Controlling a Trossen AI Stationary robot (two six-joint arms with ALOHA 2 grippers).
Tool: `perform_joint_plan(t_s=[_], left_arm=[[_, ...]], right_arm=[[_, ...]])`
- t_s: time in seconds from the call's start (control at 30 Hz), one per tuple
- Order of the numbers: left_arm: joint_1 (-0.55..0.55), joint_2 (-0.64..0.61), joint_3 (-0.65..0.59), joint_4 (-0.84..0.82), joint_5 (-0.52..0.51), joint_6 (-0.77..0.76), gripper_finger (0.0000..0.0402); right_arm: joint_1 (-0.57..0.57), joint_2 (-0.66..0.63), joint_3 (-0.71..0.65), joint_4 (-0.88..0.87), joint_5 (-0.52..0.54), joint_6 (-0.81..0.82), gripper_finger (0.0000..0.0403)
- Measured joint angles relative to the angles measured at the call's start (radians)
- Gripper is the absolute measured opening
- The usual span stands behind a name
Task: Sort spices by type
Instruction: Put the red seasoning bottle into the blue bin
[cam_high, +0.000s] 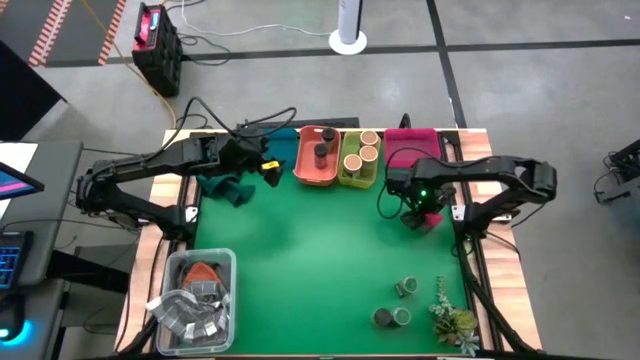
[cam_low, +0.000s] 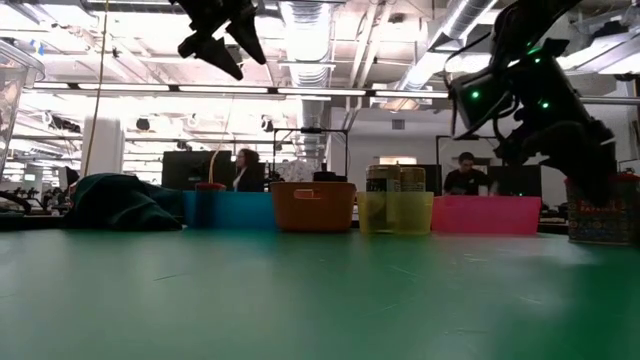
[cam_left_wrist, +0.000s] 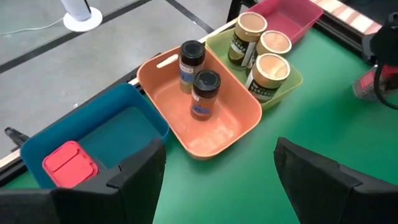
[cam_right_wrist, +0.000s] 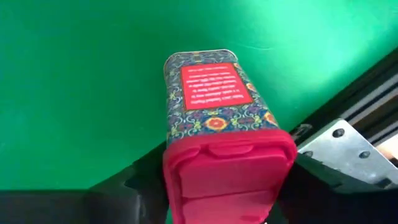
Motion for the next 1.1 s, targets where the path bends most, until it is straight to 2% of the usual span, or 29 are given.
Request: perform_joint_plan(t_s=[0.1,0.33,0.6,0.83,0.93,1.1], left_arm=[[0.0,0.0,0.0,-0.025,0.0,-0.001,0.0288],[0.0,-0.01,-0.001,-0.062,0.0,-0.029,0.0288],[0.028,-0.022,-0.001,-0.06,-0.001,-0.03,0.0288],[0.032,-0.021,-0.001,-0.049,0.0,-0.014,0.0288],[0.032,-0.021,-0.001,-0.048,0.066,0.004,0.0288],[0.032,-0.021,-0.001,0.008,0.262,0.104,0.0288]], right_arm=[[-0.001,0.0,0.002,-0.002,-0.004,-0.012,0.0237],[0.0,-0.015,0.128,0.005,-0.026,-0.017,0.0237],[0.029,0.009,0.4,0.136,-0.043,-0.016,0.0237],[0.081,0.206,0.72,0.136,-0.052,-0.098,0.0237],[0.096,0.308,0.885,0.133,-0.052,-0.192,0.0237],[0.124,0.421,1.134,0.119,-0.051,-0.421,0.024]])
